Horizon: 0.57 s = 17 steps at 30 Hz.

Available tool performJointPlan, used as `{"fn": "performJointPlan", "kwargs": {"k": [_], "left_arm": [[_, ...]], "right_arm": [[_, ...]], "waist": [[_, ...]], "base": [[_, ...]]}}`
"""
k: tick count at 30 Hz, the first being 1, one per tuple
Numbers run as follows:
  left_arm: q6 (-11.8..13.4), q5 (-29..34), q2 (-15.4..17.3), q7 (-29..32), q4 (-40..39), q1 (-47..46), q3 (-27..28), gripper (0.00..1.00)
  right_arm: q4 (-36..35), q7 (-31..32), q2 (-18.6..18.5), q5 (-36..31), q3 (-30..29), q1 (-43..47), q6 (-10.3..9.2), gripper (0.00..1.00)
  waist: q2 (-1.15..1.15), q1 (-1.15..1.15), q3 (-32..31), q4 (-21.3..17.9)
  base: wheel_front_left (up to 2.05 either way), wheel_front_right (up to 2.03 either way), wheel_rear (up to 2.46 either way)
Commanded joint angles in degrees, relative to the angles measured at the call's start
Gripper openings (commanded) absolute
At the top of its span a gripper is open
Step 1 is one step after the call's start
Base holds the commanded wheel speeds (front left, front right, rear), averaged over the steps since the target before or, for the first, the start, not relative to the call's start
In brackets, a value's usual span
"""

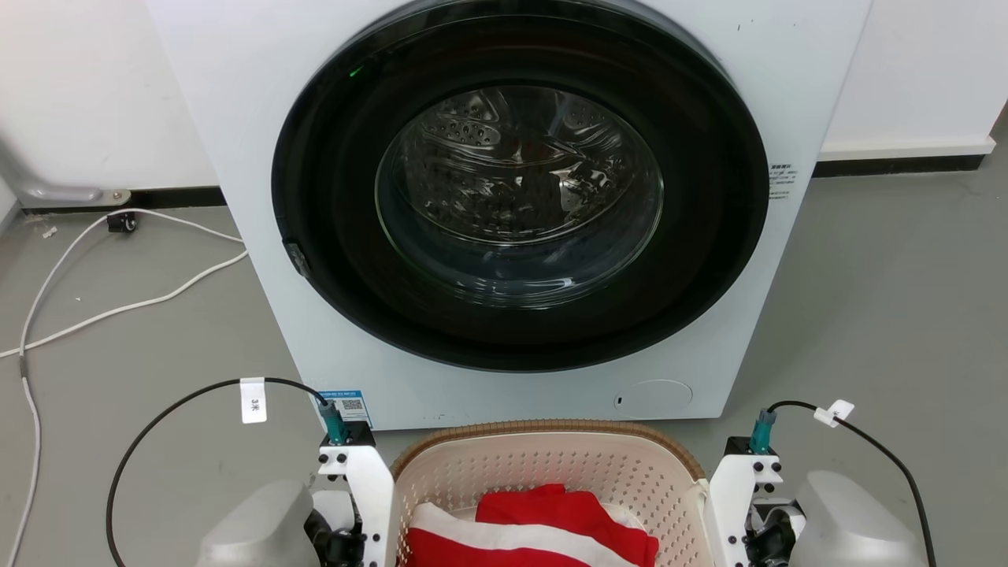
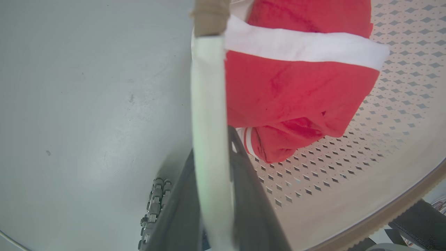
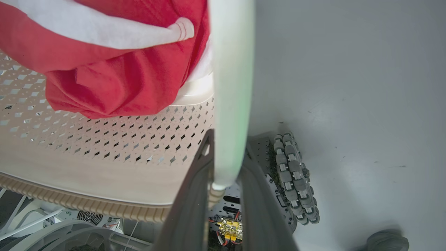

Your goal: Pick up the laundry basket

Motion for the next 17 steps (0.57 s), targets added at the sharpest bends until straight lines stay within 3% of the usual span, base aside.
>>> {"fn": "performJointPlan", "kwargs": {"k": [1,17], "left_arm": [[0.1,-0.1,1.3,-0.2,0.7,0.0,-0.1,0.0],[0.1,-1.3,1.5,-1.0,1.0,-0.4,-0.9,0.0]], "right_arm": [[0.3,0.2,-1.4,-1.1,-0.1,-0.4,-0.16,0.0],[0.2,0.5,-0.9,-3.6,-2.6,-1.2,-0.16,0.0]], "waist": [[0.0,0.0,0.0,0.1],[0.0,0.0,0.3,0.0]], "base": [[0.0,0.0,0.0],[0.0,0.0,0.0]]}}
